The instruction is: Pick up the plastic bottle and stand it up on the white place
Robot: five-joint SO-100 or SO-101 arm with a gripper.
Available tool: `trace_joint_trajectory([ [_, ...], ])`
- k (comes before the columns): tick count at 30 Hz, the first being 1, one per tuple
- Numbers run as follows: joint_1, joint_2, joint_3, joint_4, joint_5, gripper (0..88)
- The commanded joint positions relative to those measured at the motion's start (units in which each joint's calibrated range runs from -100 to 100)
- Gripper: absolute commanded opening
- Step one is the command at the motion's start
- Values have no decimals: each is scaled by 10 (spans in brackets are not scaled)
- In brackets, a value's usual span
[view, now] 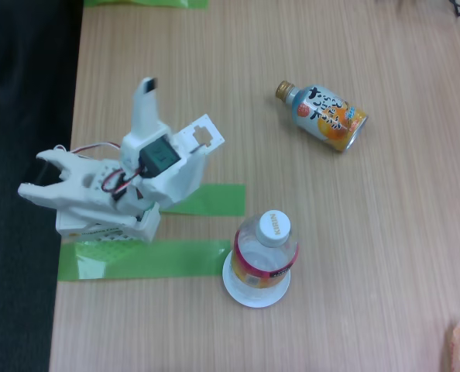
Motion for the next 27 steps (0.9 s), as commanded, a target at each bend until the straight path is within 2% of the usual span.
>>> trace_joint_trajectory([
  [1, 1, 1, 10, -107, -34, 340],
  [6, 2, -1, 10, -191, -88, 342],
  [11, -4, -1, 10, -325, -159, 337],
  [14, -4, -1, 10, -377, -182, 336],
  [23, -4, -1, 10, -496, -184, 330],
  [27, -1, -2, 10, -496, -182, 247],
])
